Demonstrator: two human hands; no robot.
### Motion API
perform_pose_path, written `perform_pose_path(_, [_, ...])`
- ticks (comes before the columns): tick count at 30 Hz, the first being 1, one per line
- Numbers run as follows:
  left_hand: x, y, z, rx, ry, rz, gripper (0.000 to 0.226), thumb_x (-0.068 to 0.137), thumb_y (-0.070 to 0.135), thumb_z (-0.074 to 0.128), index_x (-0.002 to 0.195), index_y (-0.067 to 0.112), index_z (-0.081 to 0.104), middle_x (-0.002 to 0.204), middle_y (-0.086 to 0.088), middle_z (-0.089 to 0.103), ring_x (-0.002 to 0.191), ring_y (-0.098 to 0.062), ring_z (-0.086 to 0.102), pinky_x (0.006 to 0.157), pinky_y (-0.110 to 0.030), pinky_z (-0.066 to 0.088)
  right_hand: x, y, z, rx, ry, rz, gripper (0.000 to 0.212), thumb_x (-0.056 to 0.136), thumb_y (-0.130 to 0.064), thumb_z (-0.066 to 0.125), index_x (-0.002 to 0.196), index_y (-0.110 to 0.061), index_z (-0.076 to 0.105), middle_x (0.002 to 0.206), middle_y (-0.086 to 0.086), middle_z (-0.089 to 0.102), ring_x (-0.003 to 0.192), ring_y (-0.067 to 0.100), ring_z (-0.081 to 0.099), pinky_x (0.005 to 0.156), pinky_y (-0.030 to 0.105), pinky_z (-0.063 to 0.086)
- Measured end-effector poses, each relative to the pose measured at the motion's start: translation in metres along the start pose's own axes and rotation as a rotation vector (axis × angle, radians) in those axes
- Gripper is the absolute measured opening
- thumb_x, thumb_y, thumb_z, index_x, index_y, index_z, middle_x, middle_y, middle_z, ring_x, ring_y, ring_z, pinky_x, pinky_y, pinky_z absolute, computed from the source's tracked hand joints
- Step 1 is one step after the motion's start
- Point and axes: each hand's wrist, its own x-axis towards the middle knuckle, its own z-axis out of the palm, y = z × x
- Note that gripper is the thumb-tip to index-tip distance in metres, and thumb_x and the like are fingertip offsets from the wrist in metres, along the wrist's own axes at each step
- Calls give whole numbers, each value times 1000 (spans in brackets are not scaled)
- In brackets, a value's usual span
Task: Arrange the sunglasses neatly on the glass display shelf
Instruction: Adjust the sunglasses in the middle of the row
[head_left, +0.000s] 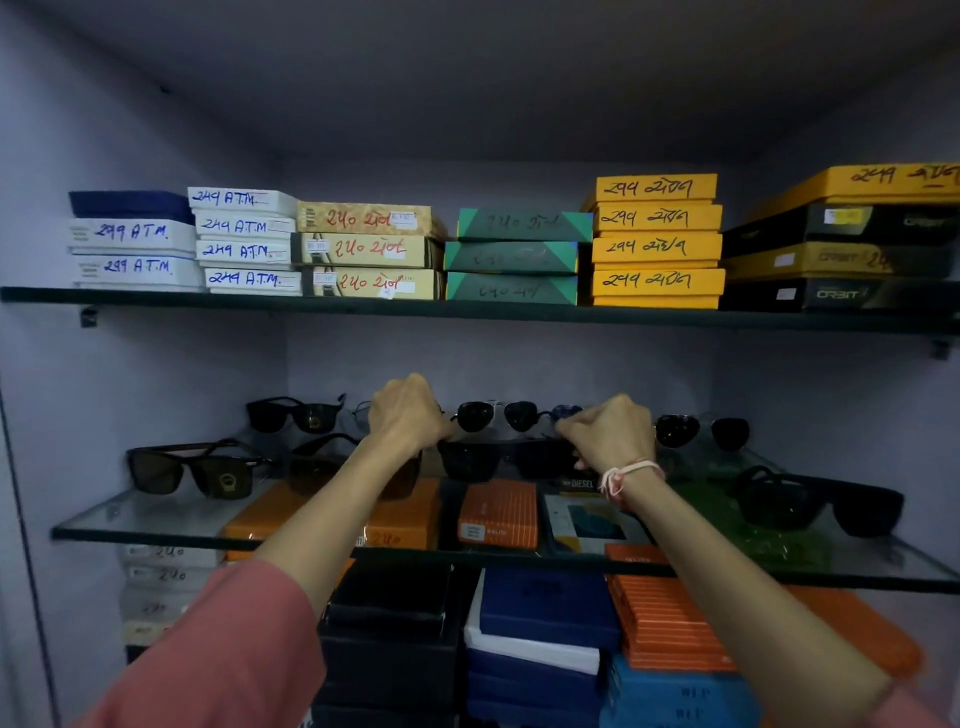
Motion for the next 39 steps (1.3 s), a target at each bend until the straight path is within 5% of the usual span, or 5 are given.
perform_pose_path(17, [9,-7,2,199,-124,19,35,76,35,79,86,7,60,86,-6,57,90,-27,62,71,-33,48,24,53,28,-108,-204,131,33,78,-37,66,77,-5,75,58,2,69,32,6,55,56,33,59])
perform_pose_path(24, [19,-11,11,254,-73,33,41,76,46,75,89,10,62,106,-12,69,102,-30,63,79,-37,53,54,38,-11,-276,-17,48,33,87,-23,63,58,-7,63,64,12,60,62,26,58,61,27,44])
perform_pose_path(29, [19,-2,14,307,-27,51,50,80,43,73,111,6,62,119,-14,63,112,-31,58,84,-38,52,64,44,-13,-511,-302,-58,30,92,-35,56,107,-15,73,110,10,70,106,28,63,96,35,46])
perform_pose_path(33, [18,10,16,297,-28,65,51,79,46,73,108,5,64,116,-14,66,110,-31,59,83,-40,53,71,51,-9,-501,-330,-18,38,82,-46,66,60,-15,60,67,4,55,78,22,53,70,27,40])
perform_pose_path(39, [18,22,20,168,-221,97,47,74,55,72,89,11,75,100,-8,73,94,-26,66,82,-37,56,77,49,-10,-561,-183,-58,19,80,-14,60,84,-1,73,88,15,73,81,29,68,71,33,55])
